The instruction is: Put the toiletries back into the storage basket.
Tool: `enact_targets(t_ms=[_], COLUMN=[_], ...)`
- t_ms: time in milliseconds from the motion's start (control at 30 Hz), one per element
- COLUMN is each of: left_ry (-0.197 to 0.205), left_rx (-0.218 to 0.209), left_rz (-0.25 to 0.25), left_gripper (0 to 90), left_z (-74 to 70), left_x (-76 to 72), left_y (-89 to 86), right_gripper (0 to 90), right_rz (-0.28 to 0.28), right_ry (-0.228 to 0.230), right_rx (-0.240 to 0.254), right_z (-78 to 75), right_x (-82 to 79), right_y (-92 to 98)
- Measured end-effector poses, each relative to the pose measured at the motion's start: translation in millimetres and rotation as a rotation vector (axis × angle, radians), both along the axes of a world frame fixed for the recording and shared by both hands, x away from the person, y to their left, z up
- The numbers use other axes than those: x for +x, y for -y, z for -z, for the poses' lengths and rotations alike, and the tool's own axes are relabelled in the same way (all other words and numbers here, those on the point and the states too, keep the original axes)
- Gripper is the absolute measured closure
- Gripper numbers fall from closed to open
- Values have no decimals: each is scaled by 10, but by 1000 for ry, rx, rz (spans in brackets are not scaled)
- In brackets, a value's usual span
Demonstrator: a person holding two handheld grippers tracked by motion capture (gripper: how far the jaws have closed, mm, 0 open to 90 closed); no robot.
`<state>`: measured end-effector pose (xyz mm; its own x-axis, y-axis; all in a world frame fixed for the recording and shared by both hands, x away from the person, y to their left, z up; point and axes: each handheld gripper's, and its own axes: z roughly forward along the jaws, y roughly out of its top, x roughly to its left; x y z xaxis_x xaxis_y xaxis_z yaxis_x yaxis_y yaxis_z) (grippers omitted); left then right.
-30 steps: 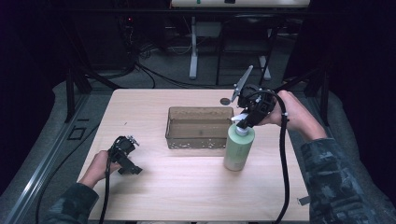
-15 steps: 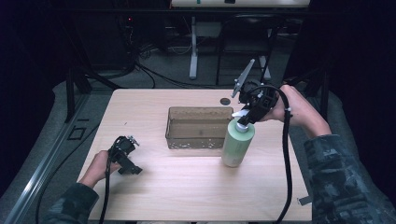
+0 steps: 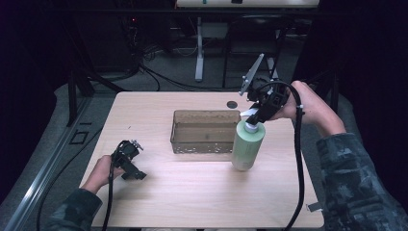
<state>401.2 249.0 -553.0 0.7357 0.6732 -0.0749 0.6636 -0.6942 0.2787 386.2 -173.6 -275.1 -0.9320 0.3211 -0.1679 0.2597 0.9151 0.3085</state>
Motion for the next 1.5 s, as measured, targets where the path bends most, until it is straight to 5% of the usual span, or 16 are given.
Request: enact_targets(t_ms=[1500], left_ry=[-2], left_rx=[0], left_rz=[14], left_gripper=[1], left_z=[-1], left_x=[-5], left_y=[18], right_gripper=[623], right_rz=[-38], right_ry=[71], right_rx=[-10], right_z=[-502], right_x=[17], right_y=[-178])
